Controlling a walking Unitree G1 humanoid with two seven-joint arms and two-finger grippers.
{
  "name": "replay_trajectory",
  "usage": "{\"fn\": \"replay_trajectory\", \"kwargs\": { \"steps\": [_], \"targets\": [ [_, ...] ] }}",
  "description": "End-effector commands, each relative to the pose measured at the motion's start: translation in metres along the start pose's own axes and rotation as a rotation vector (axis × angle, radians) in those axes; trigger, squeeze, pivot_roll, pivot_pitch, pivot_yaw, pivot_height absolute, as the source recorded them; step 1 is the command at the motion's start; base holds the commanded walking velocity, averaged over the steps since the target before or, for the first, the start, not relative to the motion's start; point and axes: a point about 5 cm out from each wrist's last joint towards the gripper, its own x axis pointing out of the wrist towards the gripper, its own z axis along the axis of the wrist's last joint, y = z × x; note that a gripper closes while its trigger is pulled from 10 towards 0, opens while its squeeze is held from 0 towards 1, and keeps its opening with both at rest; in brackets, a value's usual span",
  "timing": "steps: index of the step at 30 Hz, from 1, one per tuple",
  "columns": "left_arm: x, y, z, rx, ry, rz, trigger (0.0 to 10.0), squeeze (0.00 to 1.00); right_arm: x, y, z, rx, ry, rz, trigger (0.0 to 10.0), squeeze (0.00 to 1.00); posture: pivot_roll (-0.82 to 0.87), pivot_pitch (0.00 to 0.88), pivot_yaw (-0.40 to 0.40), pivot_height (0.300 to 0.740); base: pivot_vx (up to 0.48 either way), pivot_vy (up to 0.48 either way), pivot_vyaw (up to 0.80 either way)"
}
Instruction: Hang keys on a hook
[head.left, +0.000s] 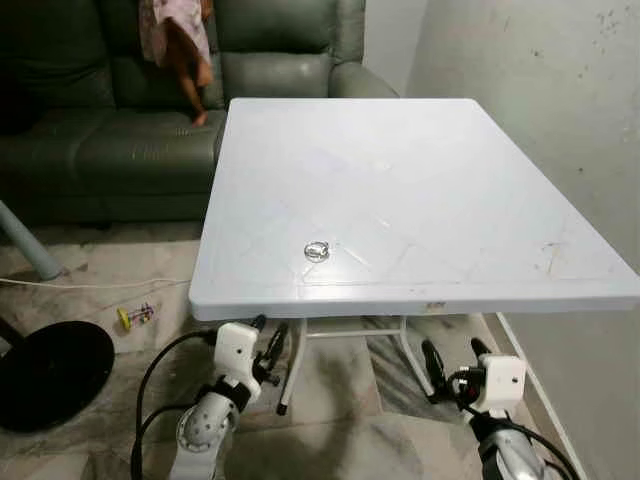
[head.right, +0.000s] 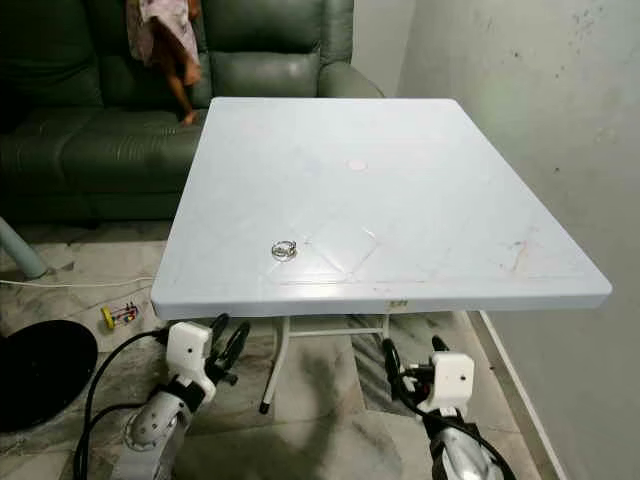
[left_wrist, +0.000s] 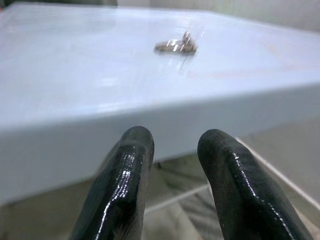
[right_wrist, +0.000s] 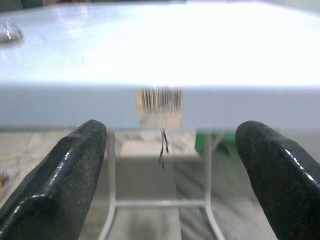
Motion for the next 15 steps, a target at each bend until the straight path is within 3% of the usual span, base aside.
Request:
{"fn": "replay_trajectory", "kwargs": {
  "steps": [1,10,15],
  "targets": [
    [0.000,-0.001,0.004,0.011,-0.013,-0.011,10.0,0.00,0.004,0.000,0.006,0.009,-0.021,0.004,10.0,0.00,0.09,0.000,-0.056,0.740,0.000,0.000,0.00],
    [-0.005,0.002,0.013,-0.002,-0.054,0.026,10.0,0.00,0.014,0.007,0.023,0.008,-0.082,0.044,10.0,0.00,0.10,0.000,-0.061,0.740,0.000,0.000,0.00],
    [0.002,0.012,0.021,-0.018,-0.064,0.084,10.0,0.00,0.018,0.009,0.024,0.010,-0.078,0.050,10.0,0.00,0.11,0.000,-0.060,0.740,0.000,0.000,0.00]
  ]
}}
